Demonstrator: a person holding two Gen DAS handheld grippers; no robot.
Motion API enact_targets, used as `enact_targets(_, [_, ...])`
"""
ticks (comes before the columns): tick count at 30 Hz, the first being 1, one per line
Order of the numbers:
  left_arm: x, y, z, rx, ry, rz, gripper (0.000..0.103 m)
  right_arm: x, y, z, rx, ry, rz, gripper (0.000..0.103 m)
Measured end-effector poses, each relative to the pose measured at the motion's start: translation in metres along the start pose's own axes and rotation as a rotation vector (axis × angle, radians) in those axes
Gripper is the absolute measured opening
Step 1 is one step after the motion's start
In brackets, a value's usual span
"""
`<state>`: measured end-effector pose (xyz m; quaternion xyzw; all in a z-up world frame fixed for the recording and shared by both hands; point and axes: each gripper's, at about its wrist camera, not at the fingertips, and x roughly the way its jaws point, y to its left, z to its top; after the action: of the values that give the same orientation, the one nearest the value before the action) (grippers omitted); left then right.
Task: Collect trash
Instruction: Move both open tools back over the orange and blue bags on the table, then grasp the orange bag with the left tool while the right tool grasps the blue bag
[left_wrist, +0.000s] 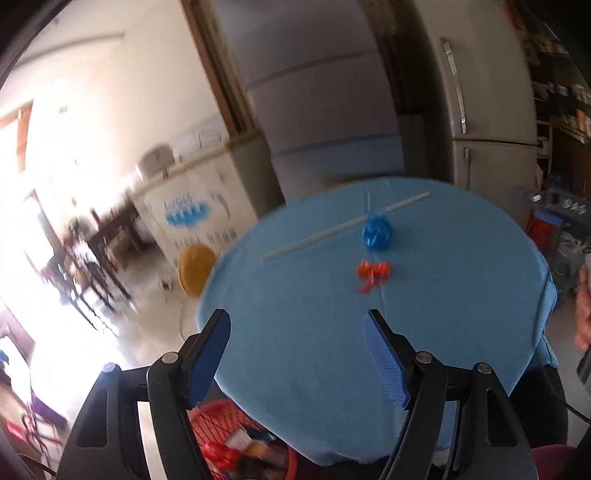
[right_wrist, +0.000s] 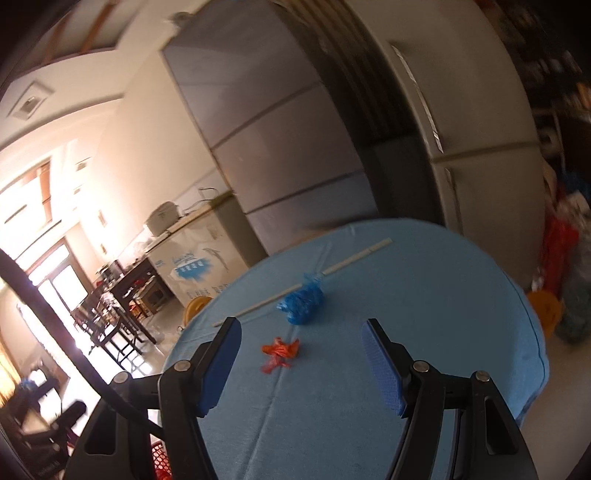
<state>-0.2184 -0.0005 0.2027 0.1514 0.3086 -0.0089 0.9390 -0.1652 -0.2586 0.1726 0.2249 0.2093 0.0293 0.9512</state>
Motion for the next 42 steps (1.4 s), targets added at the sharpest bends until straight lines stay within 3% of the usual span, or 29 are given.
enact_targets(11, [0.074,-0.01,-0.005,-0.018,0.164,-0.059,0.075,0.042,-0.054,0.004,0.113,0.075,-0.054,0.071])
enact_targets(23, [0.188,-0.06,0.031,-0.003,0.356,-0.19,0.075,0.086,-0.109,-0.021,0.177,0.177,-0.043,0.071])
enact_targets(29, [0.237,-0.082,0.047,-0.095,0.483,-0.279,0.075,0.092,-0.135,-0.031,0.211,0.158,-0.023,0.071])
enact_targets(32, [0.251,-0.091,0.057,-0.144,0.51,-0.301,0.075,0.096,-0.146,-0.035,0.219,0.15,0.005,0.071])
enact_targets(33, [0.256,-0.093,0.061,-0.167,0.514,-0.353,0.075,0.097,-0.148,-0.036,0.228,0.151,0.021,0.071])
enact_targets(42, [0.297,-0.094,0.084,-0.392,0.567,-0.374,0.075,0.148,-0.163,-0.031,0.274,0.145,0.15,0.071])
